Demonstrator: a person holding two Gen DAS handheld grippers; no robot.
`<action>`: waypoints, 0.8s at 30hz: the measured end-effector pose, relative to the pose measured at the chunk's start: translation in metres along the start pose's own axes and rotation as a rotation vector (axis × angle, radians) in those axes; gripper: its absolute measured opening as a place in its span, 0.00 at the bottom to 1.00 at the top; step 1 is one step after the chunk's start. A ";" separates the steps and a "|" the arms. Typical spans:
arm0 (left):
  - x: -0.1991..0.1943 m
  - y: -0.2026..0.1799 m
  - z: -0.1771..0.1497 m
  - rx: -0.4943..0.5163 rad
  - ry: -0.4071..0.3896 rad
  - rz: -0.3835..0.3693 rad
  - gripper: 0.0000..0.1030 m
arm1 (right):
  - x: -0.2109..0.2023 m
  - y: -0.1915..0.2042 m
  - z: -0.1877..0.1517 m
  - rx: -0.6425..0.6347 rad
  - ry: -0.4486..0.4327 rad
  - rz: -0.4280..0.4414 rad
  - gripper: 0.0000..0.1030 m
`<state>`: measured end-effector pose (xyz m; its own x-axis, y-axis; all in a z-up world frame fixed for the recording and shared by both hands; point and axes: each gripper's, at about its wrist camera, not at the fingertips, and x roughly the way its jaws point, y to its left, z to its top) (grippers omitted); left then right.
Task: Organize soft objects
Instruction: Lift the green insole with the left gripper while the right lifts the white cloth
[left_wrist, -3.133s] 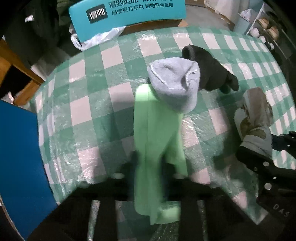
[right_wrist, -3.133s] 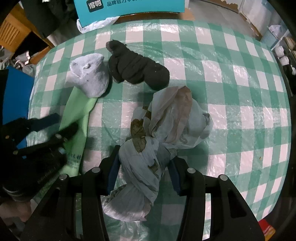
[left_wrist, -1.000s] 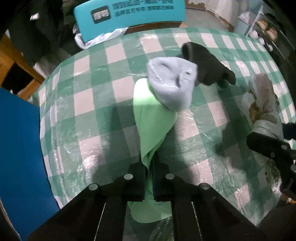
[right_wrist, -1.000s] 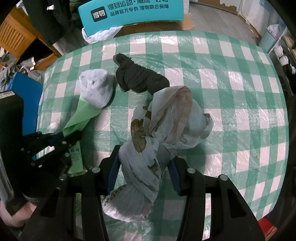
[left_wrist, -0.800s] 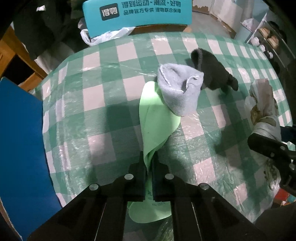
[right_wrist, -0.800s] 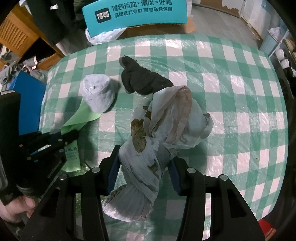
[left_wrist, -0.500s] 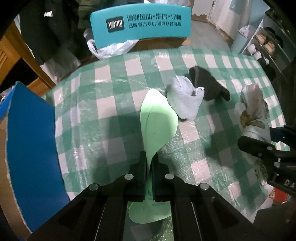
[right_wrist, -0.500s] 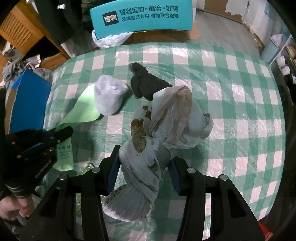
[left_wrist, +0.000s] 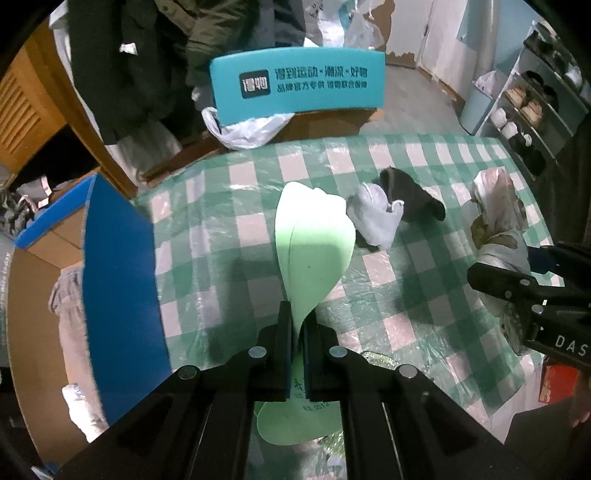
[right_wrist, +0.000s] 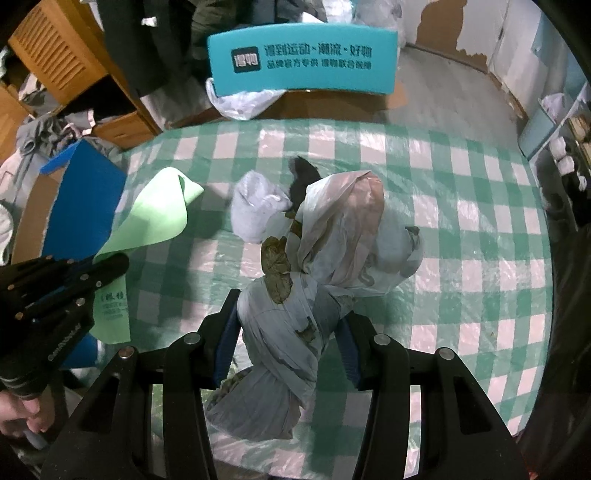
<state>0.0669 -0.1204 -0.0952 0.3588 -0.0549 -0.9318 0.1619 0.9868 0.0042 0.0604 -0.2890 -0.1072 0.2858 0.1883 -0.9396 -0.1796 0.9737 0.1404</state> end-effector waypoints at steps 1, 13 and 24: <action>-0.003 0.002 0.000 -0.002 -0.005 -0.001 0.04 | -0.002 0.002 0.000 -0.004 -0.003 0.001 0.47; -0.037 0.018 -0.007 -0.017 -0.062 0.005 0.04 | -0.026 0.031 0.003 -0.061 -0.046 0.023 0.47; -0.063 0.043 -0.014 -0.047 -0.112 0.014 0.04 | -0.041 0.060 0.010 -0.111 -0.080 0.033 0.47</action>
<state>0.0382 -0.0723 -0.0410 0.4614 -0.0553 -0.8855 0.1137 0.9935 -0.0028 0.0471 -0.2368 -0.0572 0.3510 0.2343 -0.9066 -0.2917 0.9474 0.1319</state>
